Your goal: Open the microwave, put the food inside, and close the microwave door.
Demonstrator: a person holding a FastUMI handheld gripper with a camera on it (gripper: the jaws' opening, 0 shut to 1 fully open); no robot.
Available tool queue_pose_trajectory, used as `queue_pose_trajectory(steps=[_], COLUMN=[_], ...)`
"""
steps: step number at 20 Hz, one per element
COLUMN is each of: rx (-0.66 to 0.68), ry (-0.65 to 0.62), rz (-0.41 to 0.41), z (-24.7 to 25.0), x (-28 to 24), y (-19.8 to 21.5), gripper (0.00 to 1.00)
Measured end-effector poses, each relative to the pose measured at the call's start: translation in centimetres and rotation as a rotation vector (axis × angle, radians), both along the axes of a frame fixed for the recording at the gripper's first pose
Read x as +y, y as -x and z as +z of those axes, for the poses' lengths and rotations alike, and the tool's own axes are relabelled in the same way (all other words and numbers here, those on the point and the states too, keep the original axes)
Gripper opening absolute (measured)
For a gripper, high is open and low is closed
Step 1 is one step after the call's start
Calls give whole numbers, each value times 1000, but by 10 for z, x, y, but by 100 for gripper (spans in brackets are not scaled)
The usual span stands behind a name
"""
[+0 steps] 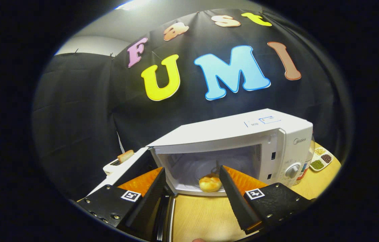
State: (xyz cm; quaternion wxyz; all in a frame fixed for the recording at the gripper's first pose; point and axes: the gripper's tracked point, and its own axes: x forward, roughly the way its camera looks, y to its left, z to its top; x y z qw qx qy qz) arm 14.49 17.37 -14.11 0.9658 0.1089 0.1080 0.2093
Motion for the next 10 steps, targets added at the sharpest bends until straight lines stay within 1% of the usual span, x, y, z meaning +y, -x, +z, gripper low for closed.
queue_pose_trajectory(steps=[6, 10], rx=[-70, -105], ry=[2, 15], rz=[98, 185], z=[45, 64], x=[18, 44], y=[81, 132], gripper=[97, 97])
